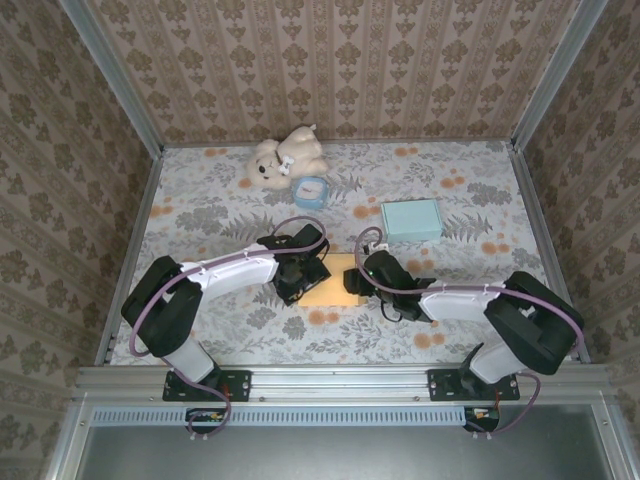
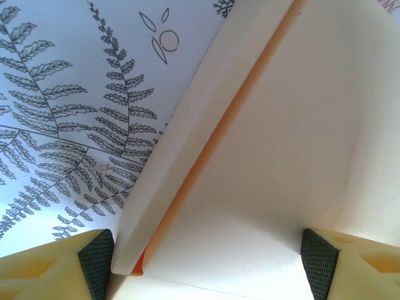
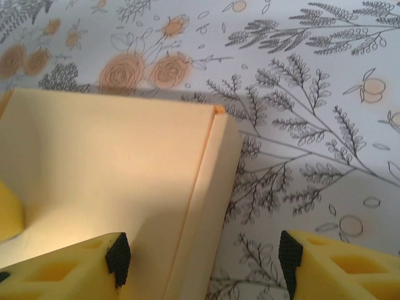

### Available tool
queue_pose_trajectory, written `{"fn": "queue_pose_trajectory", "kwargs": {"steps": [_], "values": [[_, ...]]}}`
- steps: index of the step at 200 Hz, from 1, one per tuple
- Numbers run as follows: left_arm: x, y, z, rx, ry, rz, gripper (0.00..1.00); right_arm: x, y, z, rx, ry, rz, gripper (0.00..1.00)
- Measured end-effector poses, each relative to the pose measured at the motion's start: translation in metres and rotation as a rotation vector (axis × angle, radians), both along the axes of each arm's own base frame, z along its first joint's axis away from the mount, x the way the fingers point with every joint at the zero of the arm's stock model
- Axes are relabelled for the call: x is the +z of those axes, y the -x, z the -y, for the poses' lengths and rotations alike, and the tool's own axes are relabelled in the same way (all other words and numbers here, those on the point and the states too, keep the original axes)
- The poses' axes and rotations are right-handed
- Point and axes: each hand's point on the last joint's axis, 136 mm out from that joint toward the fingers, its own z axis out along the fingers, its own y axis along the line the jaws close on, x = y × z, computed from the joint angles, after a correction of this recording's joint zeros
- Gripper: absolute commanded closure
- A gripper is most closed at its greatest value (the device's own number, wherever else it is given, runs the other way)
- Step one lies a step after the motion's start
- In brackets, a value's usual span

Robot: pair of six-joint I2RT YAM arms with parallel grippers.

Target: Fold the paper box

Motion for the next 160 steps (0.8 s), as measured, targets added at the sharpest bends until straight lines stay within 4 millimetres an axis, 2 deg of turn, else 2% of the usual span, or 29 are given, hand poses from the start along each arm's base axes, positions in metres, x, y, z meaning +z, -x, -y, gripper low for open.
{"fn": "queue_pose_trajectory", "kwargs": {"steps": [64,82,122,160], "values": [[0.0,-0.002,0.001,0.002,0.007,0.006,0.2,0.032,0.026,-0.003,0.053,-0.019,0.048,0.33],[0.0,-0.002,0.001,0.002,0.007,0.006,0.2,0.026,0.034,-0.001,0.064,-0.011,0.039,0.35],[0.0,-0.002,0.001,0.002,0.007,0.006,0.21,-0.003,0.051,0.012,0.064,0.015,-0.023,0.37],[0.0,-0.002,0.001,0.002,0.007,0.007,0.21,-0.004,0.057,-0.001,0.095,-0.036,-0.034,0.38]]}}
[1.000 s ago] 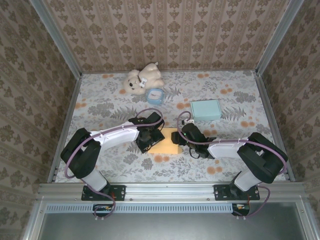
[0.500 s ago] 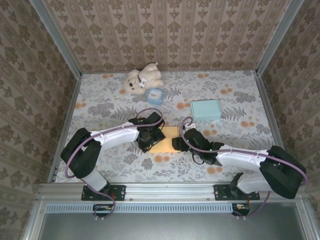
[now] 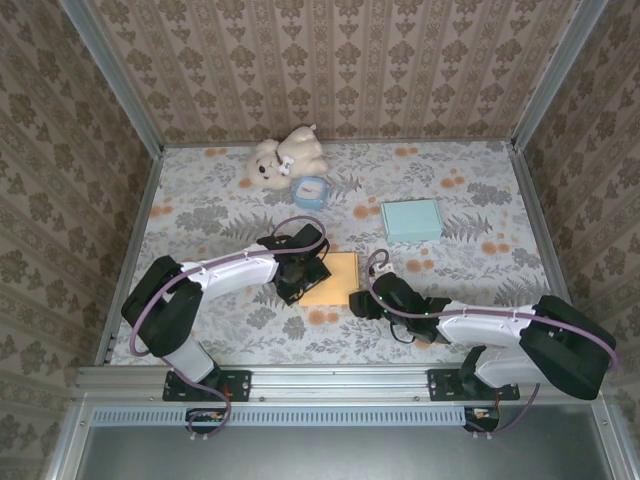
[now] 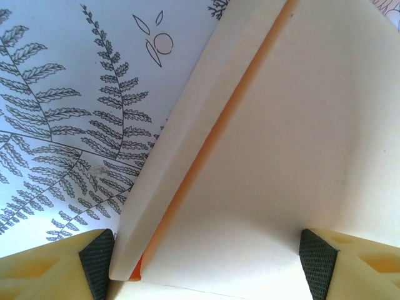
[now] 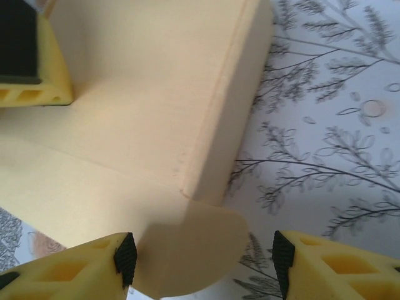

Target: Fold the paper box

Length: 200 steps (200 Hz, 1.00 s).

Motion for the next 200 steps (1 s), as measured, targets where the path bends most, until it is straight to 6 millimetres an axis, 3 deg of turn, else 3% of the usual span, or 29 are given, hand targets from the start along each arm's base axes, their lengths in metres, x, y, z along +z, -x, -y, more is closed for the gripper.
{"fn": "queue_pose_trajectory", "kwargs": {"steps": [75,200], "values": [[0.0,0.0,0.0,0.0,0.0,0.001,0.21,-0.004,0.004,-0.023,0.043,-0.065,-0.032,0.46],[0.0,0.0,0.0,0.0,-0.002,0.0,0.22,0.01,0.016,-0.027,0.079,-0.073,-0.025,0.47]]}}
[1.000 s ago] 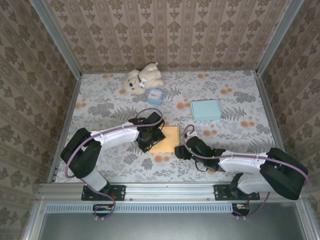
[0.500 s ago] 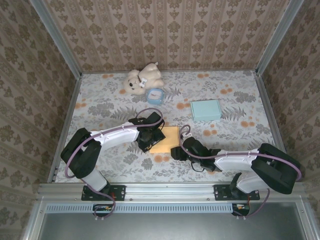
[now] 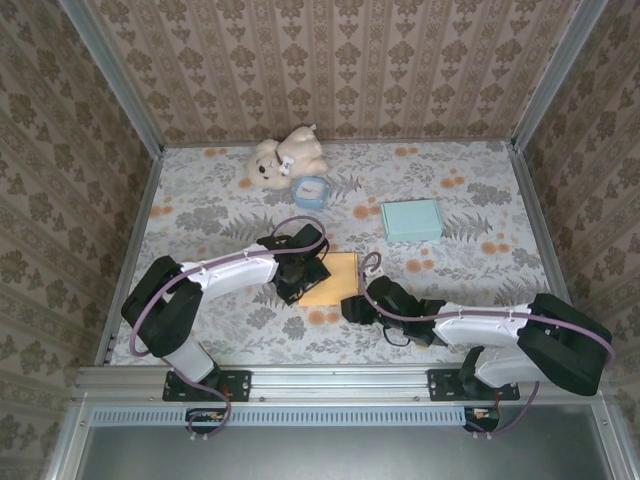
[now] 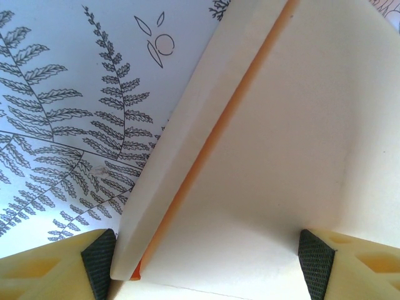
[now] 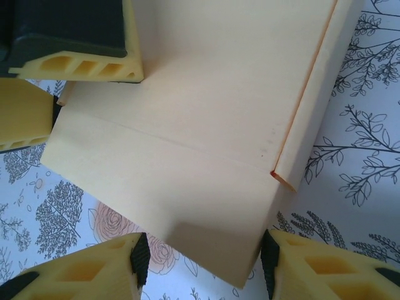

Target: Fold the paper box

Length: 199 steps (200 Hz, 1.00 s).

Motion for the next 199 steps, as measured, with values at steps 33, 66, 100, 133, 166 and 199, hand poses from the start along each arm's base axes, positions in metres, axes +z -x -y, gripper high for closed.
{"fn": "queue_pose_trajectory", "kwargs": {"steps": [33,66,100,133,166,199], "values": [[-0.0001,-0.0001,-0.0001,0.001,0.0,0.0,0.23,0.0032,0.0009,0.0027,-0.005,0.008,0.01,0.49],[0.0,-0.0006,-0.0004,0.002,0.001,0.0,0.23,0.0007,0.0008,0.0032,-0.006,0.02,0.009,0.51],[0.0,-0.001,-0.0009,0.004,0.0,0.0,0.23,-0.0033,-0.0005,0.0015,-0.006,0.032,0.001,0.51],[0.0,-0.0013,-0.0011,0.004,-0.001,0.002,0.23,-0.0054,-0.0006,0.0013,-0.006,0.037,-0.002,0.51],[0.0,-0.0014,-0.0012,0.005,-0.002,0.002,0.23,-0.0056,-0.0007,0.001,-0.005,0.037,-0.002,0.54],[0.0,-0.0016,-0.0014,0.005,-0.003,0.003,0.23,-0.0051,-0.001,0.0006,-0.006,0.034,-0.001,0.55]]}}
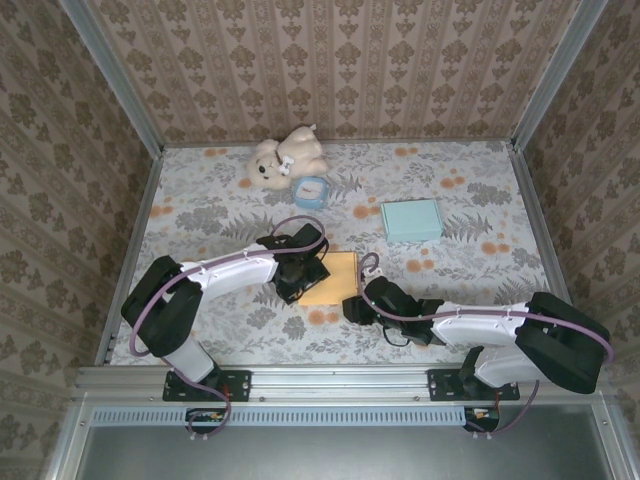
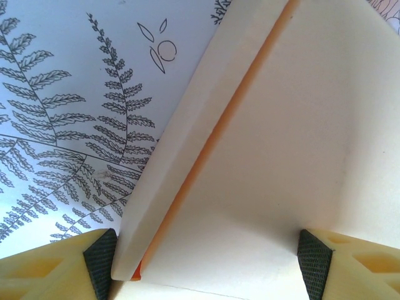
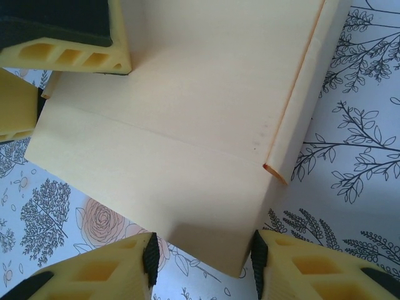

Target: Fold the paper box

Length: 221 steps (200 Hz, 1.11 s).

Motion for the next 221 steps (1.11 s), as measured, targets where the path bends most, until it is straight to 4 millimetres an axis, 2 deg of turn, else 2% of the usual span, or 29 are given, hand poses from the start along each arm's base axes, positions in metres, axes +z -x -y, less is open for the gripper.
{"fn": "queue_pose_trajectory", "kwargs": {"steps": [65,221], "values": [[-0.001,0.0,-0.001,0.001,-0.001,0.0,0.24,0.0,-0.001,0.0,-0.003,0.003,0.002,0.55],[0.0,-0.005,0.001,0.008,0.013,0.015,0.24,-0.024,-0.02,0.006,-0.049,0.112,0.087,0.55]]}}
